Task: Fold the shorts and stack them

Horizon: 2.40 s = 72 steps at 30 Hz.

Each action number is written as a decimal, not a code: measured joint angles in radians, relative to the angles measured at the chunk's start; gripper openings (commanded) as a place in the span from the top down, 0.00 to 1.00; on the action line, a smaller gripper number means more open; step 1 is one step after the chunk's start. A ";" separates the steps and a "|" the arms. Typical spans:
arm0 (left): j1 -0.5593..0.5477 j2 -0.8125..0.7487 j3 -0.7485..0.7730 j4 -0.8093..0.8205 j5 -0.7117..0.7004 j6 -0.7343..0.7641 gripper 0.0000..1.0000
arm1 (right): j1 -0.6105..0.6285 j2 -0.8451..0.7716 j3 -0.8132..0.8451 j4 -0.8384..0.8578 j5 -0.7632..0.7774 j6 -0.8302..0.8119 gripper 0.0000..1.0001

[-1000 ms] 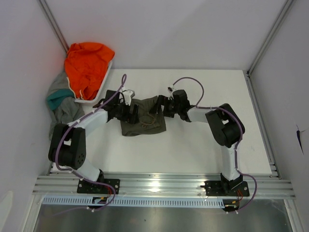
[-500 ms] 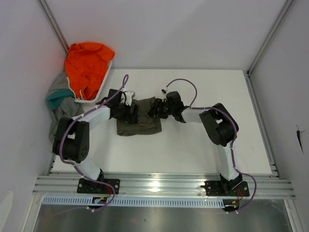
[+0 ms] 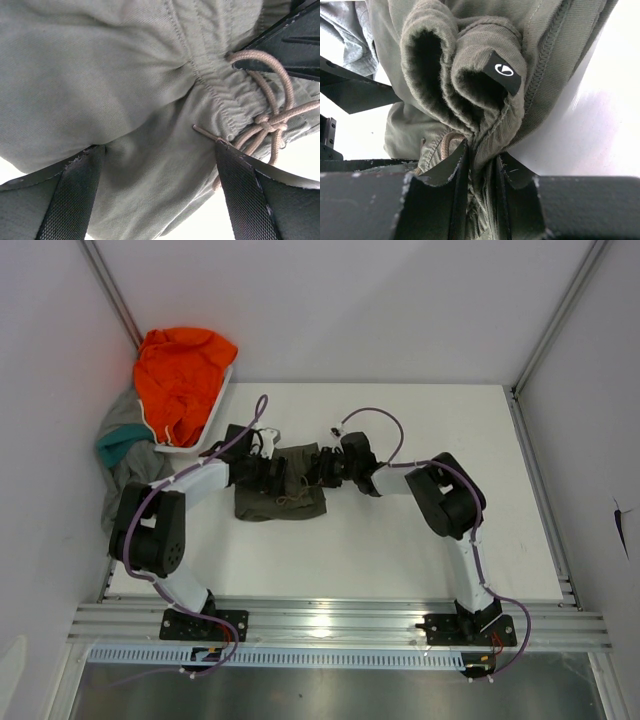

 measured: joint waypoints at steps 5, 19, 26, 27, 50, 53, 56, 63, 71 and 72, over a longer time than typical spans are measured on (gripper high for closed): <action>0.000 -0.041 -0.015 0.014 0.021 0.000 0.07 | -0.010 0.002 0.005 -0.010 0.001 0.018 1.00; 0.052 -0.277 -0.016 0.031 0.123 0.000 0.06 | -0.359 -0.116 -0.087 -0.112 0.111 0.014 1.00; 0.064 -0.277 -0.023 0.033 0.133 0.000 0.07 | -0.597 -0.307 -0.410 0.063 0.295 0.182 1.00; 0.064 -0.277 -0.026 0.033 0.134 0.000 0.07 | -0.610 -0.334 -0.441 0.072 0.333 0.200 1.00; 0.077 -0.264 -0.040 0.037 0.135 0.001 0.07 | -0.901 -0.266 -0.539 0.341 0.749 0.639 1.00; 0.079 -0.256 -0.040 0.040 0.135 0.002 0.07 | -0.901 -0.176 -0.420 0.349 0.716 0.640 1.00; 0.080 -0.249 -0.040 0.042 0.135 0.002 0.07 | -0.899 -0.095 -0.319 0.354 0.696 0.653 1.00; 0.085 -0.230 -0.040 0.044 0.134 0.004 0.07 | -0.892 0.064 -0.051 0.284 0.671 0.655 1.00; 0.089 -0.204 -0.040 0.045 0.130 0.005 0.07 | -0.857 0.176 0.142 0.220 0.715 0.678 1.00; 0.089 -0.204 -0.040 0.045 0.130 0.005 0.07 | -0.853 0.187 0.167 0.213 0.718 0.679 1.00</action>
